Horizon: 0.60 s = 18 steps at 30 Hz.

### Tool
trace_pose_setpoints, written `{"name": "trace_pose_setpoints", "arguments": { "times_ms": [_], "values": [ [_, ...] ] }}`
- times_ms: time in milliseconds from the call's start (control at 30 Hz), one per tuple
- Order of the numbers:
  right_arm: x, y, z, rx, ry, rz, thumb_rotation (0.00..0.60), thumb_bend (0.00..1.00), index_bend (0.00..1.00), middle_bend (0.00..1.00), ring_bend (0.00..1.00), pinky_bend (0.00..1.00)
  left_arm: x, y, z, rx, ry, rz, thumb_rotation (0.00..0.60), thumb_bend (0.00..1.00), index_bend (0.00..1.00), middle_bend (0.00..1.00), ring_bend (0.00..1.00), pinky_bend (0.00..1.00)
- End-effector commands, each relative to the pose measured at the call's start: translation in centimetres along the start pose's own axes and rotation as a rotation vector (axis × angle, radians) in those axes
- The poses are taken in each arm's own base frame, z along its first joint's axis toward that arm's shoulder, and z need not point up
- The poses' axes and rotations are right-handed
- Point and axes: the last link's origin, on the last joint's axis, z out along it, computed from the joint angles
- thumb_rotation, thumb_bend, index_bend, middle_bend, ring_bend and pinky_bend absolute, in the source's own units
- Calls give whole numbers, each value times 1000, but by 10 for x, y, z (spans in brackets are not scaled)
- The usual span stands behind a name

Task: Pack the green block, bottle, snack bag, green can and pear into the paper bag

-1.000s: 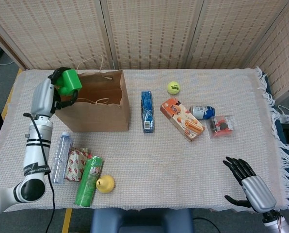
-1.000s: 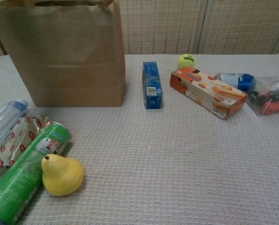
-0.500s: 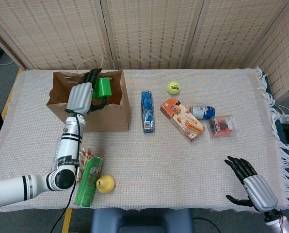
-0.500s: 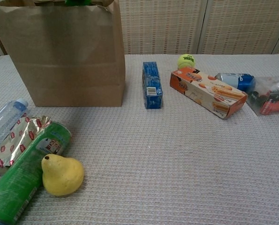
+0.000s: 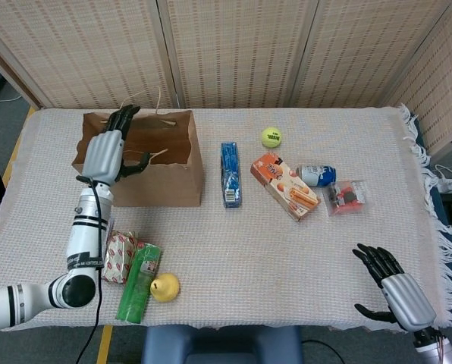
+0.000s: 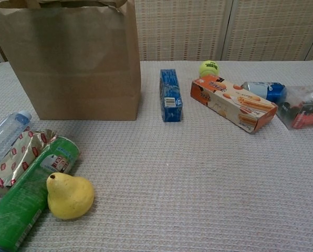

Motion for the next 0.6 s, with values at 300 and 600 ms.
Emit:
{"name": "trace_pose_setpoints", "arguments": {
  "times_ms": [300, 600],
  "values": [
    [-2, -1, -1, 5, 1, -5, 600, 58, 0, 0, 0, 0, 53, -111, -112, 57, 123, -55, 600, 589, 429, 385, 380, 572],
    [-3, -3, -1, 16, 8, -13, 600, 58, 0, 0, 0, 0, 32, -194, -177, -16, -64, 260, 600, 561, 447, 474, 426, 551]
  ]
}}
